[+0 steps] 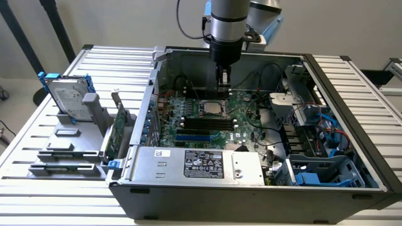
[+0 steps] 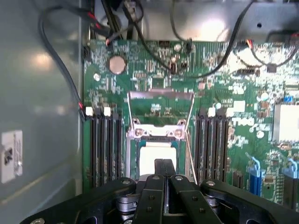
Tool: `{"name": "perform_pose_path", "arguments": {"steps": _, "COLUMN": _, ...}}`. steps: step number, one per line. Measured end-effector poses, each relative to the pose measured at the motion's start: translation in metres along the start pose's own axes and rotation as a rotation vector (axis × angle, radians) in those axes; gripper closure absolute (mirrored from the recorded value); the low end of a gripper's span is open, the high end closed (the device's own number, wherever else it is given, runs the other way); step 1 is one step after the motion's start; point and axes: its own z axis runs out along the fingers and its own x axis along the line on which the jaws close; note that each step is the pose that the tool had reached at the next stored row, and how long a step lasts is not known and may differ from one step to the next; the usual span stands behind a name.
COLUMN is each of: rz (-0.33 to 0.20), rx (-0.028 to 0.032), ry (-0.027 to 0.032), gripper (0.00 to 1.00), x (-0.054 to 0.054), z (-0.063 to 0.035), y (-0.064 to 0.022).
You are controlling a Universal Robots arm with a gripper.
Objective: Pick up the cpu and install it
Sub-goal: 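Close the cpu cover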
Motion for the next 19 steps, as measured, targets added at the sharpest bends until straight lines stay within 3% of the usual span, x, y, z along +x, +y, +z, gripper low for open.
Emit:
{"name": "perform_pose_path", "arguments": {"steps": 8, "rz": 0.0, "rx": 0.0168, "ry": -0.0003, "gripper": 0.89, "x": 0.001, "z": -0.0172, "y": 0.0372}}
{"name": "perform_pose_path", "arguments": {"steps": 16, "rz": -0.001, "rx": 0.0233, "ry": -0.0003, "gripper": 0.89, "x": 0.001, "z": -0.0167, "y": 0.0735}}
{"name": "perform_pose_path", "arguments": {"steps": 19, "rz": -0.005, "rx": 0.0256, "ry": -0.0003, "gripper": 0.89, "x": 0.001, "z": -0.013, "y": 0.0834}}
